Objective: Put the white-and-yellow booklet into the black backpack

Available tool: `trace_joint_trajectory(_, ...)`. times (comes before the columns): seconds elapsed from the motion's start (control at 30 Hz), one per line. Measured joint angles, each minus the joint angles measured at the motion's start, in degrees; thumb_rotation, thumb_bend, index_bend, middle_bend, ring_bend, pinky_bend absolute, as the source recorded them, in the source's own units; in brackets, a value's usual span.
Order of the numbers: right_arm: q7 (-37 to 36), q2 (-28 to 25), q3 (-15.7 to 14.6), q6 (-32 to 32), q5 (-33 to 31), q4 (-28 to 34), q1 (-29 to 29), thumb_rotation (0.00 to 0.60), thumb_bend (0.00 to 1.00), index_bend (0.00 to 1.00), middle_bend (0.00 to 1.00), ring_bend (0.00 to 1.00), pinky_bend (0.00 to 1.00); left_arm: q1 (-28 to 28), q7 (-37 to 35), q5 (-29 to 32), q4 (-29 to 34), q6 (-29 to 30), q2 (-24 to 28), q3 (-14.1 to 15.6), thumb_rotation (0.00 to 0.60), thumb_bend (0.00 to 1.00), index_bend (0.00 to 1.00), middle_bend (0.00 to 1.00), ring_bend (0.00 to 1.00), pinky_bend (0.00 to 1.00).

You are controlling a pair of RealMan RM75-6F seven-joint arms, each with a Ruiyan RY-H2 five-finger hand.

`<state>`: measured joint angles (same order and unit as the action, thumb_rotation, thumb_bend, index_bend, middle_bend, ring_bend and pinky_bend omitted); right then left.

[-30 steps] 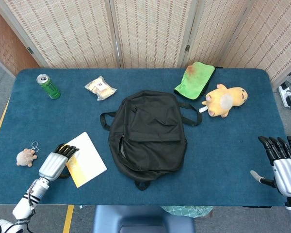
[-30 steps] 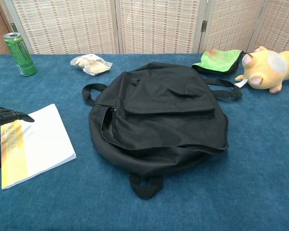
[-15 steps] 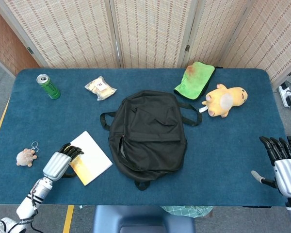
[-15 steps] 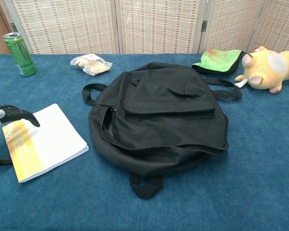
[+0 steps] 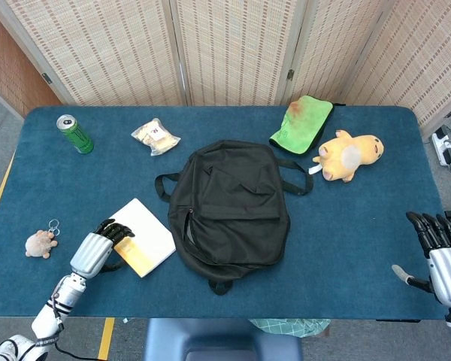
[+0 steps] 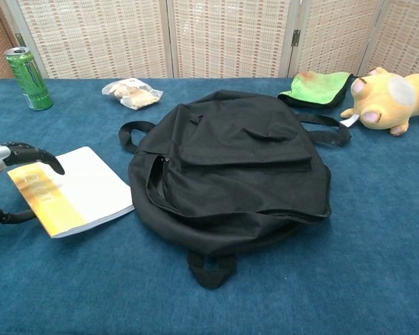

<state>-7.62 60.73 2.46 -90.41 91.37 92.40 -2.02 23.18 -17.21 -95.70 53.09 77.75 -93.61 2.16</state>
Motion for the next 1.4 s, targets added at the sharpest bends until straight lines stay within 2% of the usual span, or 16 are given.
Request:
trace_joint_trajectory(0.4,-0.48,0.20,0.00,0.18,-0.25,-0.54,0.09,0.600,0.19,0.09,0.15,0.10,0.05,0.45,-3.01,0.72,-2.95,2.03,-3.68,-1.33,0.600,0.39,0.44,0.38,0.30,0.21)
trace_joint_trajectory(0.97,-0.30,0.19,0.11,1.04,-1.05,-0.60,0.01,0.600,0.19,0.09,0.15,0.10,0.05,0.81,-6.46,2.02,-8.53,5.36,-9.18,-3.19,0.600,0.37,0.54,0.40,0.33,0.21)
trace_joint_trajectory(1.23,-0.24,0.11,0.20,1.02,-1.19,-0.53,0.06,0.600,0.19,0.08,0.15,0.10,0.05,0.79,-7.22,2.23,-10.91,6.91,-10.88,-3.51,0.600,0.36,0.62,0.47,0.37,0.23)
trace_joint_trajectory(1.4,-0.13,0.01,0.18,0.95,-1.08,-0.35,0.09,0.600,0.19,0.09,0.15,0.10,0.05,0.79,-7.57,2.28,-12.12,7.33,-11.61,-3.43,0.600,0.37,0.65,0.48,0.38,0.23)
